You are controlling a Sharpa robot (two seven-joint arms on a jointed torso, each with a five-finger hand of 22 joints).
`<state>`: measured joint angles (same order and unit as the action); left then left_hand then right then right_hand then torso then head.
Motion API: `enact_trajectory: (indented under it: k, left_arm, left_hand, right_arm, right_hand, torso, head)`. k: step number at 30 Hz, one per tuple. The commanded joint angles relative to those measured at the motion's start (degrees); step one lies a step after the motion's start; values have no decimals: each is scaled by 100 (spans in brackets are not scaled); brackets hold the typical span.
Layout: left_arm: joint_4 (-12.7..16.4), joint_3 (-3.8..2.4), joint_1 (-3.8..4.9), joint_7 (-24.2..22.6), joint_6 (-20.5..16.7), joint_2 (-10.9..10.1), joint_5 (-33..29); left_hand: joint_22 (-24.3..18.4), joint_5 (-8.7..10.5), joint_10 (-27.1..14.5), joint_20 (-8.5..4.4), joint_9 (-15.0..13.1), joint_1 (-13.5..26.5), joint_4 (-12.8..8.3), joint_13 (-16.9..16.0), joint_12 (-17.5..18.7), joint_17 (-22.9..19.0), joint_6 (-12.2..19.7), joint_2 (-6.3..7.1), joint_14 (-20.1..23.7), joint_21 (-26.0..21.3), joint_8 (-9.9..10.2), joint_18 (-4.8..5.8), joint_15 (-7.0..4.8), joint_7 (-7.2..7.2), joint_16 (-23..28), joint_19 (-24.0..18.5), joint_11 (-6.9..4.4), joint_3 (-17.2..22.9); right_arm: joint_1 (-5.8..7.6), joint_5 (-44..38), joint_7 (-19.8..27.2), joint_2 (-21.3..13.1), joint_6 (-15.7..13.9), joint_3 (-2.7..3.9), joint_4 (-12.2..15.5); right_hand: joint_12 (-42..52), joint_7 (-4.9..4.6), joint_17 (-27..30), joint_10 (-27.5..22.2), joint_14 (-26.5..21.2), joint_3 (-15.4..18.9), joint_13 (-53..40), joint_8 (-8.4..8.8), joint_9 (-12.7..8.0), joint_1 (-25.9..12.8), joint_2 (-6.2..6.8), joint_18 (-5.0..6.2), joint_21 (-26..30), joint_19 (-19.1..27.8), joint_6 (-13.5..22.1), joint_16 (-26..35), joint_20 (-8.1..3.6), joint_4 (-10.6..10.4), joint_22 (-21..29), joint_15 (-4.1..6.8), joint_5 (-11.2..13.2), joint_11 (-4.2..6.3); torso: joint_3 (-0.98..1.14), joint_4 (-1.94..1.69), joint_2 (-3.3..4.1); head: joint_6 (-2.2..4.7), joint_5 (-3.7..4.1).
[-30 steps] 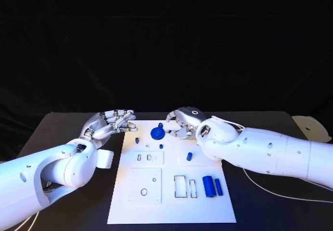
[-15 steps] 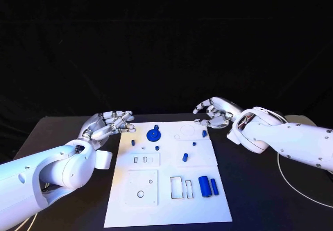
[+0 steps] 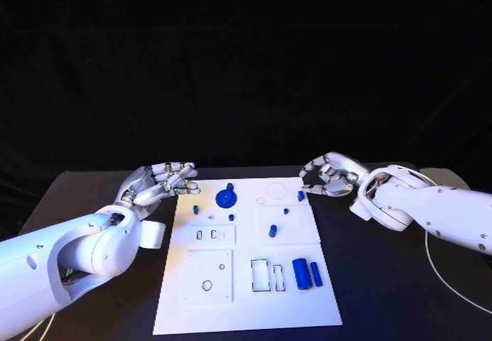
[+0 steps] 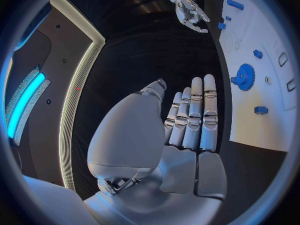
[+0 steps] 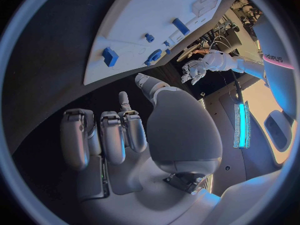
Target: Assemble the parts on the task board
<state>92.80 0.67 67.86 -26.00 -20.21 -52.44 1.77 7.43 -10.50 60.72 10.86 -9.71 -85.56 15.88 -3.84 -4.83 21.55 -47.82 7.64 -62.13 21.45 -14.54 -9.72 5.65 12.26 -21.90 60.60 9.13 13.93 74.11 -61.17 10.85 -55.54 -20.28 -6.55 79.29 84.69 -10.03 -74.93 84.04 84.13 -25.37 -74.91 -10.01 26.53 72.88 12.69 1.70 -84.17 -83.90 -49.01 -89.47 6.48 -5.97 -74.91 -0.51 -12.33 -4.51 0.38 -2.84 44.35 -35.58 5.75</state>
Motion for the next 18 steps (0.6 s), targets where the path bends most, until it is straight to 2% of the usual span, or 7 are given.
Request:
enact_trajectory:
  k: [1,4,9,18]
  left_arm:
    - [1,-3,8,-39,113,15,-10]
    - [-4,-3,8,-36,118,13,-10]
    - [-13,-3,8,-35,118,8,-10]
    - [-16,-3,8,-34,122,3,-10]
  left_hand:
    - [-8,39,4,4,1,30,13,-9,20,5,22,-20,51,9,30,-70,-4,34,2,-24,4,32]
    - [-8,39,4,4,1,30,13,-9,20,5,22,-20,51,9,30,-70,-4,34,2,-24,4,32]
    - [-8,39,4,4,1,30,13,-9,20,5,22,-20,51,9,30,-70,-4,34,2,-24,4,32]
    - [-8,39,4,4,1,30,13,-9,20,5,22,-20,51,9,30,-70,-4,34,2,-24,4,32]
  right_arm:
    - [-35,-6,69,29,255,-7,-87]
    - [-84,-11,53,59,290,-14,-184]
    - [-143,-33,25,94,343,-18,-266]
    - [-220,-53,-13,187,397,-28,-376]
  right_hand:
    - [-50,-5,-1200,58,518,15,-900,57,-16,60,1,26,42,-133,95,27,32,33,-793,-37,-26,-64]
    - [-80,-47,-1200,24,518,56,-869,169,-45,62,6,31,65,-118,258,27,58,46,-775,-68,-14,-102]
    - [-114,-87,-1208,-17,520,126,-832,262,-77,63,16,36,86,-106,398,25,87,53,-759,-99,24,-139]
    - [-106,-95,-1212,-11,520,145,-840,279,-83,63,14,35,84,-108,422,24,93,52,-762,-107,32,-147]
  torso:
    - [-8,-13,12]
    - [-10,-2,-3]
    - [-3,-7,-1]
    - [0,12,-4]
  head:
    - [-20,12]
    - [-45,-6]
    - [-58,-14]
    - [-68,-41]
